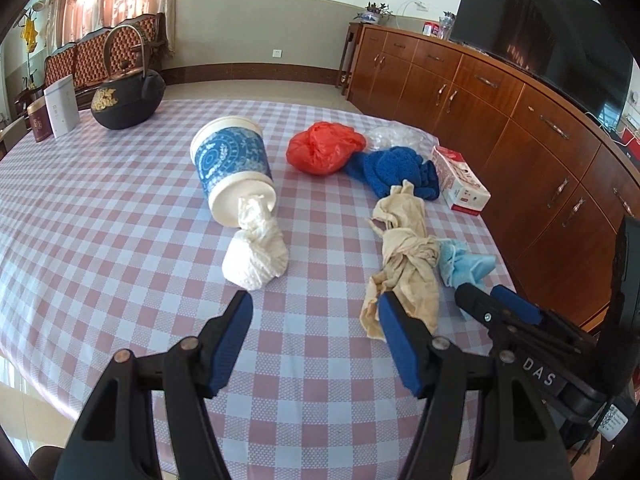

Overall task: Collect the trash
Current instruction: 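Move both tools back toward the remaining cloths on the table, then grasp the beige cloth with the left tool while the right tool grasps the light-blue cloth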

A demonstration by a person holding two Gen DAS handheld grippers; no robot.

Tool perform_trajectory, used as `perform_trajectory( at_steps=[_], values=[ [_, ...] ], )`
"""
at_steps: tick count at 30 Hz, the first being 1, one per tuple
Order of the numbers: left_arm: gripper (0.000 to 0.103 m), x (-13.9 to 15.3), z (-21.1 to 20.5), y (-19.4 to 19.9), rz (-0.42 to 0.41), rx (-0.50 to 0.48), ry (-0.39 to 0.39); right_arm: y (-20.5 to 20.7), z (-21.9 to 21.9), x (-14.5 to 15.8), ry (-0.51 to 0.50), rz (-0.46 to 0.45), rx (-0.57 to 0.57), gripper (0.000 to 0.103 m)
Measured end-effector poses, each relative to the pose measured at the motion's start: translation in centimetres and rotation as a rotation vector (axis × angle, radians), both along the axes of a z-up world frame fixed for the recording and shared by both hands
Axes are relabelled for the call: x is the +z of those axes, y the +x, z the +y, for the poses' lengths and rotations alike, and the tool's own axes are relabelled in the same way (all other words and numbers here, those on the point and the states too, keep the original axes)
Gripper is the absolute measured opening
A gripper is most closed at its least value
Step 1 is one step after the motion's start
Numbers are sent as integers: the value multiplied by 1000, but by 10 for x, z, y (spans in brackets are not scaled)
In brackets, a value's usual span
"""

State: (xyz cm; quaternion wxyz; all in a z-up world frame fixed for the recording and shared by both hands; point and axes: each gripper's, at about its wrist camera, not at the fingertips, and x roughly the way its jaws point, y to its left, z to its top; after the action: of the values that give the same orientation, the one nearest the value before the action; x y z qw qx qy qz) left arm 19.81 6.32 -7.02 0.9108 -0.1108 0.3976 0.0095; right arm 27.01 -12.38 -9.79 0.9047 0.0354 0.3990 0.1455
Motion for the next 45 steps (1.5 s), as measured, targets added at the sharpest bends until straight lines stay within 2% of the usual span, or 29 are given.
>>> perform_trajectory(
  at_steps=[11, 16, 26, 28, 31, 34, 39, 45],
  values=[
    [67, 2, -33, 24, -1, -84, -8, 19, -38, -1, 28, 18, -117, 57],
    [67, -5, -51, 37, 14, -128, 6, 21, -44, 3, 36, 4, -114, 57],
    [67, -20, -63, 65, 47, -132, 35, 30, -52, 3, 59, 11, -115, 57],
    [63, -19, -63, 64, 42, -134, 30, 32, -49, 3, 59, 6, -109, 57],
    [45, -18, -62, 64, 32, -141, 21, 35, -45, 4, 63, 3, -95, 57],
    [42, -18, -61, 63, 29, -143, 15, 38, -40, 3, 60, 7, -80, 57],
    [35, -15, -55, 54, 9, -147, -7, 38, -37, 1, 72, 10, -58, 22],
    [35, -8, -51, 41, -14, -147, -35, 27, -42, 9, 110, -11, -38, 18]
  ],
)
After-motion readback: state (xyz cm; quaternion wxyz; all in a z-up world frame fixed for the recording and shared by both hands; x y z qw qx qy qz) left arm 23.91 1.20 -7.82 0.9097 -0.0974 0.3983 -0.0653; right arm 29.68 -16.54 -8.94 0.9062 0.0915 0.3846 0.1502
